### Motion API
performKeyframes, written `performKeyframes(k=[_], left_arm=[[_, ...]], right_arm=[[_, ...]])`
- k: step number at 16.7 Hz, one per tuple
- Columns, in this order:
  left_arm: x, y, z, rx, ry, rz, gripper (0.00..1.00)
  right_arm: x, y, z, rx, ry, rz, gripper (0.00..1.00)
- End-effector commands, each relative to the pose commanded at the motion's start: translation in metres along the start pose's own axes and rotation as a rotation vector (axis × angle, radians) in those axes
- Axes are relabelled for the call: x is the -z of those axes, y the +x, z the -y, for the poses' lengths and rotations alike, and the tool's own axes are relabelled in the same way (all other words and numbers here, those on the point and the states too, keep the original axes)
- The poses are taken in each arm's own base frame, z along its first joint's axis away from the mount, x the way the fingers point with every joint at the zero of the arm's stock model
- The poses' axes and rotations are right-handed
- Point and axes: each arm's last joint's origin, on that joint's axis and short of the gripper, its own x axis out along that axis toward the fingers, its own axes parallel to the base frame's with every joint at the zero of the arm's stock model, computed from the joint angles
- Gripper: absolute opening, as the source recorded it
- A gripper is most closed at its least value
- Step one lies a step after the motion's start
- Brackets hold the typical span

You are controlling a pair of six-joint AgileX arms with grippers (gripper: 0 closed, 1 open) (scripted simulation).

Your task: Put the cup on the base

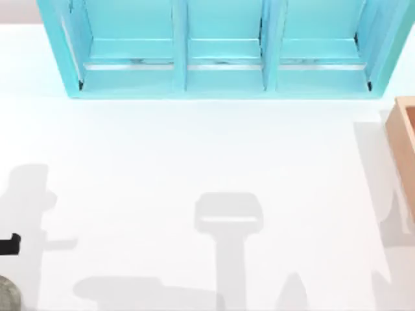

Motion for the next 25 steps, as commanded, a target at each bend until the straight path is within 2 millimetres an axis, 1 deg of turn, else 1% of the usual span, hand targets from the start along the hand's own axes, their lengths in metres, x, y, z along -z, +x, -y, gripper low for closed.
performKeyframes(k=[3, 5, 10, 12, 16, 25], left_arm=[[-0.001, 0.001, -0.001, 0.000, 0.000, 0.001, 0.00], [-0.002, 0.009, -0.001, 0.000, 0.009, 0.003, 0.00], [-0.002, 0.050, -0.008, -0.001, 0.003, 0.010, 0.00], [0.000, 0.062, -0.009, 0.000, 0.000, 0.003, 0.00], [0.001, 0.064, -0.010, 0.000, 0.000, 0.000, 0.00], [0.001, 0.064, -0.010, 0.000, 0.000, 0.000, 0.68]], right_arm=[[0.000, 0.000, 0.000, 0.000, 0.000, 0.000, 1.00], [0.000, 0.000, 0.000, 0.000, 0.000, 0.000, 1.00], [0.000, 0.000, 0.000, 0.000, 0.000, 0.000, 1.00], [0.000, 0.000, 0.000, 0.000, 0.000, 0.000, 1.00], [0.000, 0.000, 0.000, 0.000, 0.000, 0.000, 1.00], [0.000, 0.000, 0.000, 0.000, 0.000, 0.000, 1.00]])
